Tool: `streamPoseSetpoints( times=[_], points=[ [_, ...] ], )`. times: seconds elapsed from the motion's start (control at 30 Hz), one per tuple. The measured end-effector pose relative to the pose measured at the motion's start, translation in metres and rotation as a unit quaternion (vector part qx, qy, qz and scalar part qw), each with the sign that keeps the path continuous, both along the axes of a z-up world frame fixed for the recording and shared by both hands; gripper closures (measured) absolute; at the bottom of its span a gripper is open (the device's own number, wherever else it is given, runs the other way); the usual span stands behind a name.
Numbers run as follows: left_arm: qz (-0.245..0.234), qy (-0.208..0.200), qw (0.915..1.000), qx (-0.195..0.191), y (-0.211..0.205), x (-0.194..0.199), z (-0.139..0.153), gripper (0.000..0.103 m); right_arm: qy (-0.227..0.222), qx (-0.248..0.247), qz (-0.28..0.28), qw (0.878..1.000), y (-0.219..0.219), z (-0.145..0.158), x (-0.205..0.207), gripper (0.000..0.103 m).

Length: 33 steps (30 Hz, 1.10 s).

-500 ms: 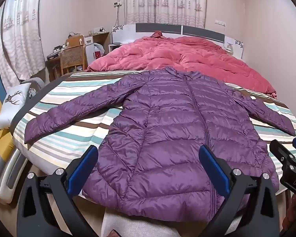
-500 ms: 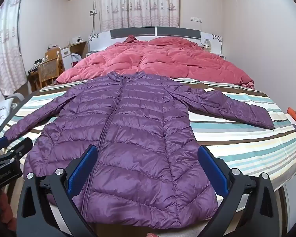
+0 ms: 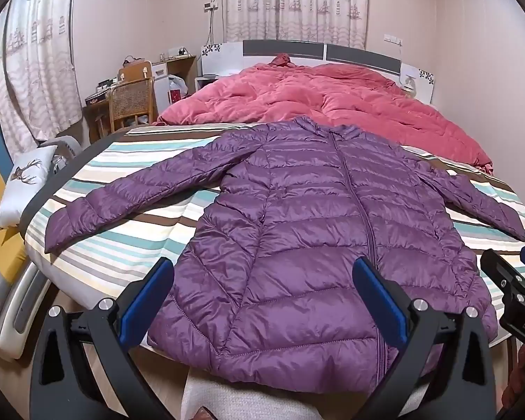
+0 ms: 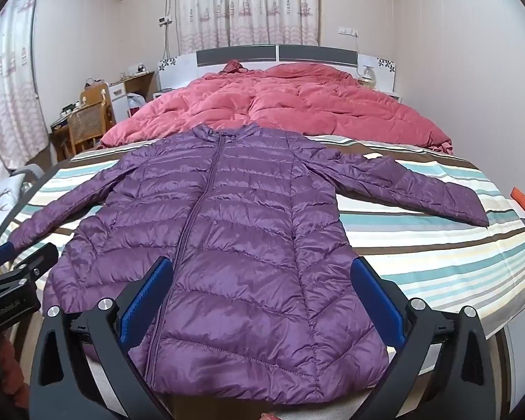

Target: Fold large clothes

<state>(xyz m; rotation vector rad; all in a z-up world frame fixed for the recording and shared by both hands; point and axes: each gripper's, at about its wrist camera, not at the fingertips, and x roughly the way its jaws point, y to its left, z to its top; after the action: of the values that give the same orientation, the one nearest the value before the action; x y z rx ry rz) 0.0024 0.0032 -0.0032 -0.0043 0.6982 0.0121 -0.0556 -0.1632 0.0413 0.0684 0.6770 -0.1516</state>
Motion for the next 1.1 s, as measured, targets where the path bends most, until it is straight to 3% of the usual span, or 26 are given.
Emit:
streamPoseSetpoints(
  times=[1.1],
  points=[
    [-0.001, 0.006, 1.0, 0.002, -0.0025, 0.0, -0.0048, 0.002, 0.005, 0.005, 0.0, 1.0, 0.0026, -0.0032, -0.0015, 0.003]
  ],
)
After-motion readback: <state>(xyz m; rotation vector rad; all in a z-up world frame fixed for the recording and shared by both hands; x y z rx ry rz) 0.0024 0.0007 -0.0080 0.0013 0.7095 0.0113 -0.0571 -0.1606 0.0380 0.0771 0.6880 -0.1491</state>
